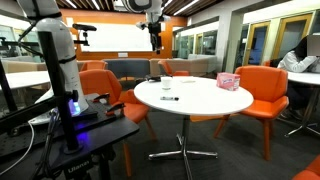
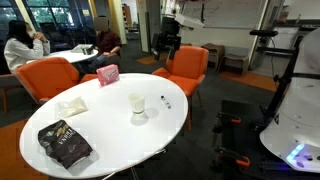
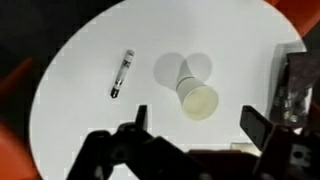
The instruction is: Pick up the pen from the table and put it in the white cup.
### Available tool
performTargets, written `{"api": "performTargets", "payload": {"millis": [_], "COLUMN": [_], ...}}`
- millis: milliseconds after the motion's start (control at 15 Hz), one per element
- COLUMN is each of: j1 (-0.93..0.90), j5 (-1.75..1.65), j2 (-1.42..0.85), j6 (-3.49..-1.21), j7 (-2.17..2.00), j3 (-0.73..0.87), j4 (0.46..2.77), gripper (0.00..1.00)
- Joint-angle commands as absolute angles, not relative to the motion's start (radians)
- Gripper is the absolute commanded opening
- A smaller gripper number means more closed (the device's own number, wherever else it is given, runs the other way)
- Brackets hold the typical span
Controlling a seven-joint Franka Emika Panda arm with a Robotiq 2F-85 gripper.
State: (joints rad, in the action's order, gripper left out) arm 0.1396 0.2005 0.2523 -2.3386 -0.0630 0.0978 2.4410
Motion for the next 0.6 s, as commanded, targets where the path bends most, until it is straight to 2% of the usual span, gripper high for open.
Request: {"api": "performTargets", "payload": {"millis": [0,533], "j1": [0.149,0.194], "j5": [0.188,0.242], "j2": [0.079,-0.234], "j6": [-2.384,-2.437], "j7": [-0.104,-0.064], "j3": [0.125,0.167], "j4": [2.341,2.182], "gripper": [1.00,1.00]}}
